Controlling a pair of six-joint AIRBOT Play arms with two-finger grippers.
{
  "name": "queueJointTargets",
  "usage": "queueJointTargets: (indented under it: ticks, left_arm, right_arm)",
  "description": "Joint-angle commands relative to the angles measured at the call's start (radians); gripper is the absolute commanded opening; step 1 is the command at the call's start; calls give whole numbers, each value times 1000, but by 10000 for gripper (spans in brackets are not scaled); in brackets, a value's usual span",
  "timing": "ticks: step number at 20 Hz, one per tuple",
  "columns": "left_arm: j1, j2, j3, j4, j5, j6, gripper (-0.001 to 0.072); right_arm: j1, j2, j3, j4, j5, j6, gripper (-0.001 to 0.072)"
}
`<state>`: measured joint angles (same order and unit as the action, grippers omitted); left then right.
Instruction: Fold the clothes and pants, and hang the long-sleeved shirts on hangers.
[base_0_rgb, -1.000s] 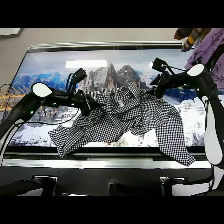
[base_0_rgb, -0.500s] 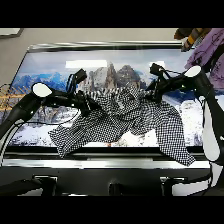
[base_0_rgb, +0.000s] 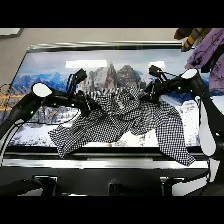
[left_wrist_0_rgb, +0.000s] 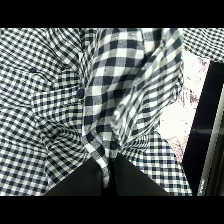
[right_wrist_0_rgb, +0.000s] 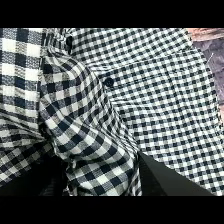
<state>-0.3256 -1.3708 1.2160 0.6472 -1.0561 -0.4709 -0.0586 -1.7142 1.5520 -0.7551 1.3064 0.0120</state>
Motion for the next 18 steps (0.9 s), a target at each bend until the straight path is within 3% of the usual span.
queueJointTargets:
  ticks: [1,2,3,10,11,12,15,18]
  left_arm:
    - [0,0,0,0,1,0,21]
    - [0,0,0,0,1,0,21]
    - [0,0,0,0,1,0,20]
    - [0,1,0,-2,0,0,29]
    - [0,2,1,-6,0,0,70]
    - [0,4,1,-12,1,-1,208]
    - [0,13,9,-12,2,-5,443]
    - [3,22,47,-12,37,-92,481]
  right_arm:
    - [0,-8,0,10,5,-2,244]
    - [0,-8,1,2,6,-2,101]
    - [0,-8,0,2,16,-1,31]
    - [0,5,1,-54,91,2,25]
    - [-1,17,1,-66,91,9,23]
    - [-1,32,1,-85,95,22,22]
    - [-1,93,1,-154,113,87,21]
    - [-1,167,1,-198,112,184,20]
